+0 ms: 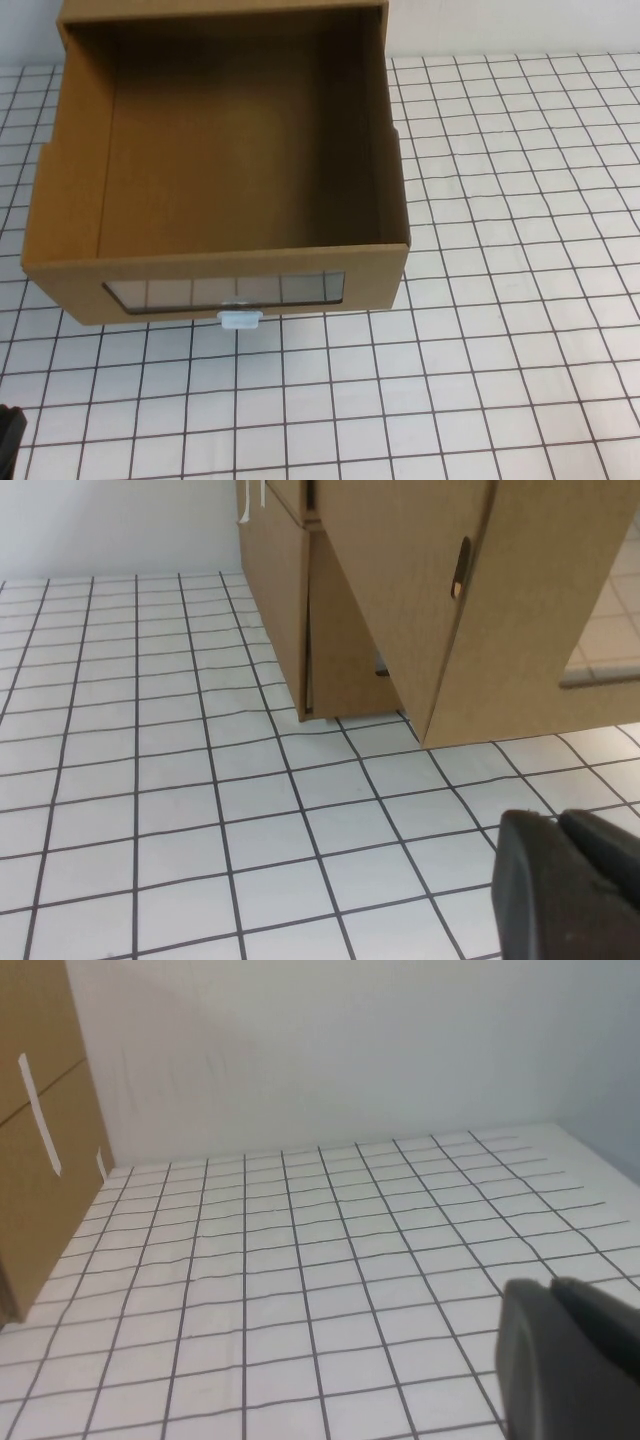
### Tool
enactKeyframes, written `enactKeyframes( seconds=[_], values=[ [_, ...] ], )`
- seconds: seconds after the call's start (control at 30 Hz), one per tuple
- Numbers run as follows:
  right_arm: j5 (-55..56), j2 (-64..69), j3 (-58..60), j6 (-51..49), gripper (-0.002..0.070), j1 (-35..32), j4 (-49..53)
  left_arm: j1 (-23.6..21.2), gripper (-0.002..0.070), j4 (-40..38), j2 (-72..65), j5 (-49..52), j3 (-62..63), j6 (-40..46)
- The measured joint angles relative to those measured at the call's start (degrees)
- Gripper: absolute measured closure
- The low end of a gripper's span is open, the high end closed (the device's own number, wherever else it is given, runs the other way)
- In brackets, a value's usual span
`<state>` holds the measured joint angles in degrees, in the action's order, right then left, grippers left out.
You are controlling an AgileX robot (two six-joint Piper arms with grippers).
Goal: Open the shoe box
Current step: 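Pull the top drawer of the cardboard box fully open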
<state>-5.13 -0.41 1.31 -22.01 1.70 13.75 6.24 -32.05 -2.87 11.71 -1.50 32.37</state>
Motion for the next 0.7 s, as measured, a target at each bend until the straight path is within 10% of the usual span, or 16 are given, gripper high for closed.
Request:
enactKeyframes(
  seconds=[0.3, 0.47, 0.7],
  values=[
    [-0.88, 0.00, 0.00, 0.31, 0.0689, 0.46, -1.46, 0.00, 0.0677, 0.00, 0.00, 0.00, 0.00, 0.00],
    [-3.36, 0.00, 0.00, 22.76, 0.0689, 0.46, -18.42, 0.00, 0.0677, 0.00, 0.00, 0.00, 0.00, 0.00],
    [-15.37, 0.00, 0.00, 29.97, 0.0690, 0.46, -22.61, 0.00, 0.0678, 0.00, 0.00, 0.00, 0.00, 0.00]
  ],
)
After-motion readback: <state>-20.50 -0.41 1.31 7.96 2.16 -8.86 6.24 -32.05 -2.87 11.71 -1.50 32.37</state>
